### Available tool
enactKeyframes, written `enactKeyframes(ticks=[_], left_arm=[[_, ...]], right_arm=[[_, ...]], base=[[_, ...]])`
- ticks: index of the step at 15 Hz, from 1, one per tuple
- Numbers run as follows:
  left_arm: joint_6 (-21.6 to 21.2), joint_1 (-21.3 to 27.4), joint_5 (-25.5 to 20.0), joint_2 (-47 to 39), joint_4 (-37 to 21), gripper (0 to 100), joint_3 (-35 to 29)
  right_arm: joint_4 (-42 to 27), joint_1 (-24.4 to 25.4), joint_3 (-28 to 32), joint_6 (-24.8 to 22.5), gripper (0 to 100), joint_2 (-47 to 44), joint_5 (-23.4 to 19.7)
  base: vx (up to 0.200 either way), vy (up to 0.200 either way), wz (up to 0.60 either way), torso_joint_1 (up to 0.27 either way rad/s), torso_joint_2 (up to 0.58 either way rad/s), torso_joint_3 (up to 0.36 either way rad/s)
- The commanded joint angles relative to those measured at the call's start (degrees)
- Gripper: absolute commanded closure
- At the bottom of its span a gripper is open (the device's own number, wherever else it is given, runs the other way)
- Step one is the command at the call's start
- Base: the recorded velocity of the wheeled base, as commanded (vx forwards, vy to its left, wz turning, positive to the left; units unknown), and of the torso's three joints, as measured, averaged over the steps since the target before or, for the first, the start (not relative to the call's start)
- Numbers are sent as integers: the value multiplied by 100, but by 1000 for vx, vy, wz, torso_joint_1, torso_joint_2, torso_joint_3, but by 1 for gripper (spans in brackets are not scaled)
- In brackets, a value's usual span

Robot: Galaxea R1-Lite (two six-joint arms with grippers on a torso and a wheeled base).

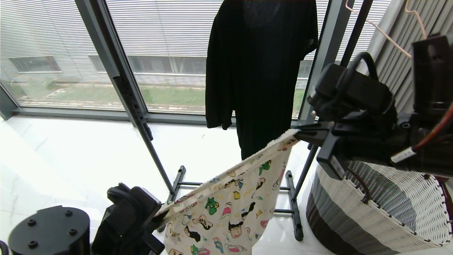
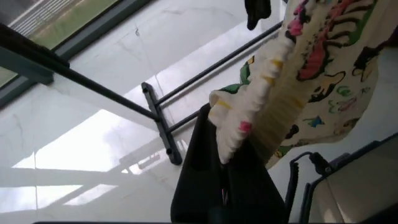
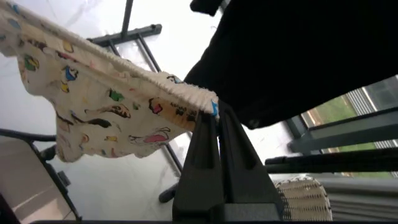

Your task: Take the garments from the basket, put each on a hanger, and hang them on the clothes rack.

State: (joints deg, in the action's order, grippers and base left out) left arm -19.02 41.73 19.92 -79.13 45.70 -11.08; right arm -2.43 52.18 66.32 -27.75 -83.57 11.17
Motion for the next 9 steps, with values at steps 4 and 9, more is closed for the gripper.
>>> enactKeyframes(ticks=[4,9], left_arm=[[-111,-209,-419,398,-1257,100,-1907],[-85,-165,-656,-384,-1934,100,-3629]], right_arm=[[-118,-735,-1754,-20,100,1844,8],[-1366,416,-2879,-328,100,3013,0]], base=[[0,0,0,0,0,0],[0,0,0,0,0,0]])
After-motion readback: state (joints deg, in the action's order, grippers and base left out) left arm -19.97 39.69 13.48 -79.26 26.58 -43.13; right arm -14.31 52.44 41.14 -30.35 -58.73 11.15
